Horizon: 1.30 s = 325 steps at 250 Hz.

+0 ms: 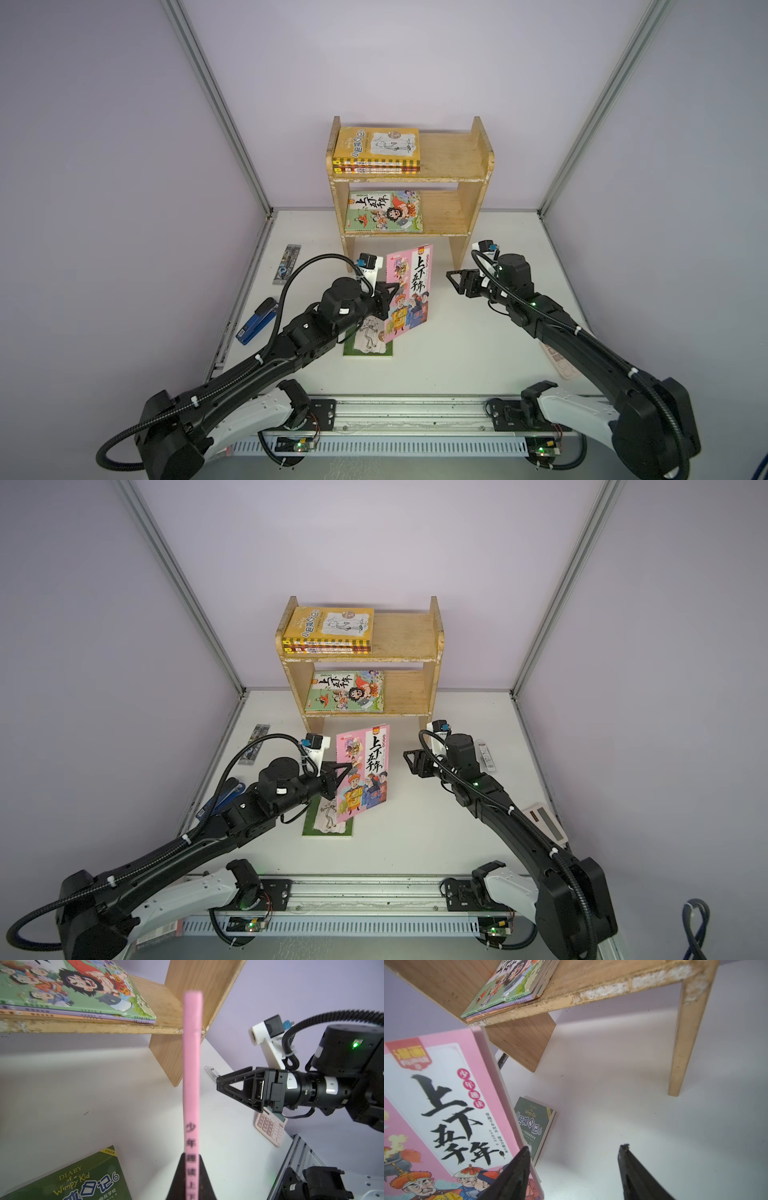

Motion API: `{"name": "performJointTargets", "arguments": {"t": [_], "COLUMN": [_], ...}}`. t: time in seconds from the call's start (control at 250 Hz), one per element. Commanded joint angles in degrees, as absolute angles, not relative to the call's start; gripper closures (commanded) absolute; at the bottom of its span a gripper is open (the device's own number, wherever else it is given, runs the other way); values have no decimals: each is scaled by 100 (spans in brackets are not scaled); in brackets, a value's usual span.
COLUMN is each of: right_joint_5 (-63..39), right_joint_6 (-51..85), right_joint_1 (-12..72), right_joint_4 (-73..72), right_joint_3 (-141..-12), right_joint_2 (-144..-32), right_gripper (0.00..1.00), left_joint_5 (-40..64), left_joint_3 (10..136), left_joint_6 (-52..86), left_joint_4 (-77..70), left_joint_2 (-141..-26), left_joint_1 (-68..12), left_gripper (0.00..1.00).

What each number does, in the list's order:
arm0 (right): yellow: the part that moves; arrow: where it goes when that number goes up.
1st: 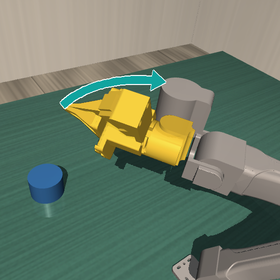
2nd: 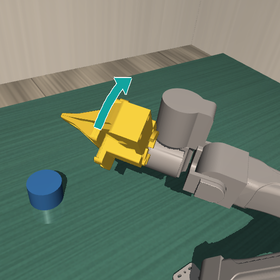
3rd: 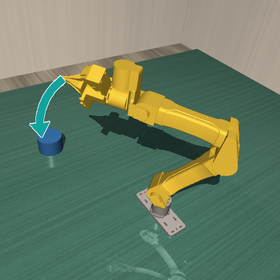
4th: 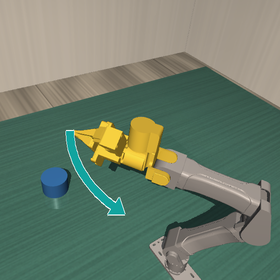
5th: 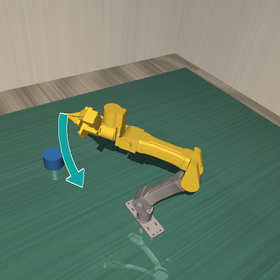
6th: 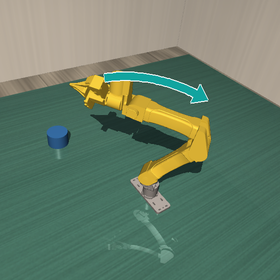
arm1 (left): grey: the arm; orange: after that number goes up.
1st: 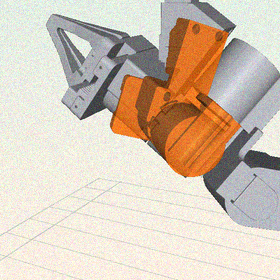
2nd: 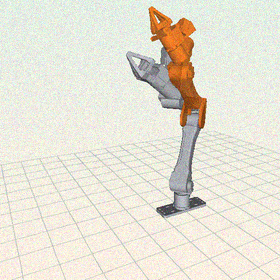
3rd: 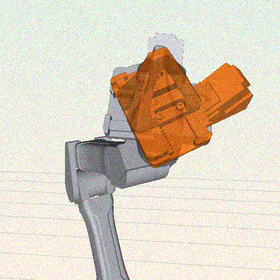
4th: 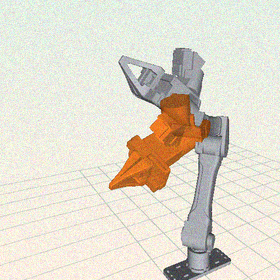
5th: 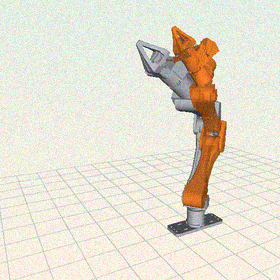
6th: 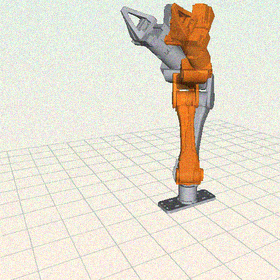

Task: Stacking books/files
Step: Pick up the book at the center of the table, then place the book on the bookshelf.

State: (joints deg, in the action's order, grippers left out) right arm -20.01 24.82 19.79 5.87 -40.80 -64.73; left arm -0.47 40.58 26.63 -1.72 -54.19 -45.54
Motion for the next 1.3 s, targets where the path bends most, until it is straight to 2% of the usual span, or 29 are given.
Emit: {"name": "performJointTargets", "arguments": {"t": [0.0,0.236,0.488,0.68,1.108,1.296], "right_joint_5": [-2254,-2726,-3379,-3921,-4140,-3958], "right_joint_6": [2803,3093,3758,4535,5377,5682], "right_joint_1": [1985,1986,1986,1987,2089,2289], "right_joint_4": [254,325,249,-398,-1023,-1302], "right_joint_3": [-4005,-3894,-3783,-3465,-3327,-3347], "right_joint_2": [-6302,-5828,-5670,-5568,-5115,-5215], "right_gripper": [29,18,15,14,4,4], "left_joint_5": [-575,-1563,-1864,-2308,-3146,-3399], "left_joint_3": [4032,3989,4027,3994,4619,4747], "left_joint_6": [3155,4301,4875,4900,4940,4984], "left_joint_4": [-487,-714,-1511,-2154,-3186,-3335], "left_joint_2": [-5203,-4992,-4966,-5042,-6046,-6275], "left_joint_1": [-4553,-4545,-4604,-4860,-5188,-5288], "left_gripper": [100,100,100,100,100,100]}}
